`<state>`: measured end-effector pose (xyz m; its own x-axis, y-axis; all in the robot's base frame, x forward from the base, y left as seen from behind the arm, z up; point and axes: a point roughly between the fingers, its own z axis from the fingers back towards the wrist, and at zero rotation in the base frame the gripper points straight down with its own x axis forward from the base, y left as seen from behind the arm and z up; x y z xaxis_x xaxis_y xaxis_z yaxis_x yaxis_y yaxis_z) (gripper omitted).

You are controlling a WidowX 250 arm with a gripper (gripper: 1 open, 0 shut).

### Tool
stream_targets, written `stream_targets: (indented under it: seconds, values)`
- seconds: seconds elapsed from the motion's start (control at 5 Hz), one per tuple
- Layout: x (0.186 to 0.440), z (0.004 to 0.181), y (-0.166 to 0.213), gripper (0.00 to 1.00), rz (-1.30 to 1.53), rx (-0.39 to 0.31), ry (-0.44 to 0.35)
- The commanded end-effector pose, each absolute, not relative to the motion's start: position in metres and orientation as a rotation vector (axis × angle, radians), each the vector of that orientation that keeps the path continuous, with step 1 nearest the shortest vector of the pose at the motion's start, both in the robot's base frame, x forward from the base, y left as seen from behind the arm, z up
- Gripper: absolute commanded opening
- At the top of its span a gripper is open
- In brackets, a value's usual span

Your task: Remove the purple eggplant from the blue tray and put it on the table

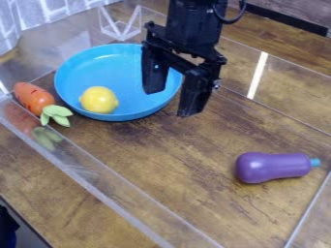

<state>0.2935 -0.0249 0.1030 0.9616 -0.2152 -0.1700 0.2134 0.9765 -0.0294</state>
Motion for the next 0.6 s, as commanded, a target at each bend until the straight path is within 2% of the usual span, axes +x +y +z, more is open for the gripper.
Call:
stream_targets:
  seconds: [0.0, 0.4]
  values:
    - [0.299, 0.109, -0.035, 1.00, -0.272, -0.010, 0.136]
    - [0.309, 0.096, -0.054, 1.00, -0.460, 0.000, 0.136]
